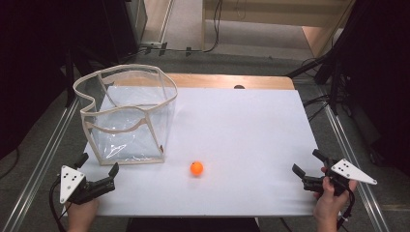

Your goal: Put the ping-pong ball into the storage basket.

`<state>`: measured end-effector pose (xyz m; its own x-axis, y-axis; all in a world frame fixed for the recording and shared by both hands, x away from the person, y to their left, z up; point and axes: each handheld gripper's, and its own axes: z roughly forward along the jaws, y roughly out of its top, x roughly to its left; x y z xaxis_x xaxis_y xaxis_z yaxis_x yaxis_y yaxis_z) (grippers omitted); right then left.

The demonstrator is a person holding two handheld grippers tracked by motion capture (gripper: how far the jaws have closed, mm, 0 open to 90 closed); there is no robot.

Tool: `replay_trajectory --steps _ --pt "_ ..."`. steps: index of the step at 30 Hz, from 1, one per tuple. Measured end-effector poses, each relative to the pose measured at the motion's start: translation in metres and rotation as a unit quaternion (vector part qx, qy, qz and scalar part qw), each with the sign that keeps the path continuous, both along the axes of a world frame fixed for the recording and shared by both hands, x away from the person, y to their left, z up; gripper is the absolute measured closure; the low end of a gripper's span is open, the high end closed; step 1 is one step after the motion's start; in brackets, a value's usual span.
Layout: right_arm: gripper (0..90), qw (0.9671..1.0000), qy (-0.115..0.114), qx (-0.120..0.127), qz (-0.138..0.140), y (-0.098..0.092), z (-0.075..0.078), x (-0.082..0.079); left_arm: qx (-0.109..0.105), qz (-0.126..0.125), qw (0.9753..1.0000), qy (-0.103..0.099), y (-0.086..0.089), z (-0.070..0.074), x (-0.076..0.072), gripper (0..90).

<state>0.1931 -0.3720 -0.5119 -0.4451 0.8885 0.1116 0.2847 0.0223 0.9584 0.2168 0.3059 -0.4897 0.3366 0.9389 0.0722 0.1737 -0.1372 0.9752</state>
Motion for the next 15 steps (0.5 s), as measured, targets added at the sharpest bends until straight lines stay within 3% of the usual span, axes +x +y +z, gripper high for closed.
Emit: replay_trajectory --steps 15 --pt "0.0 0.9997 0.014 -0.018 0.008 0.017 0.012 0.006 -0.001 -0.008 0.9999 -0.006 0.001 0.0 -0.001 0.0"
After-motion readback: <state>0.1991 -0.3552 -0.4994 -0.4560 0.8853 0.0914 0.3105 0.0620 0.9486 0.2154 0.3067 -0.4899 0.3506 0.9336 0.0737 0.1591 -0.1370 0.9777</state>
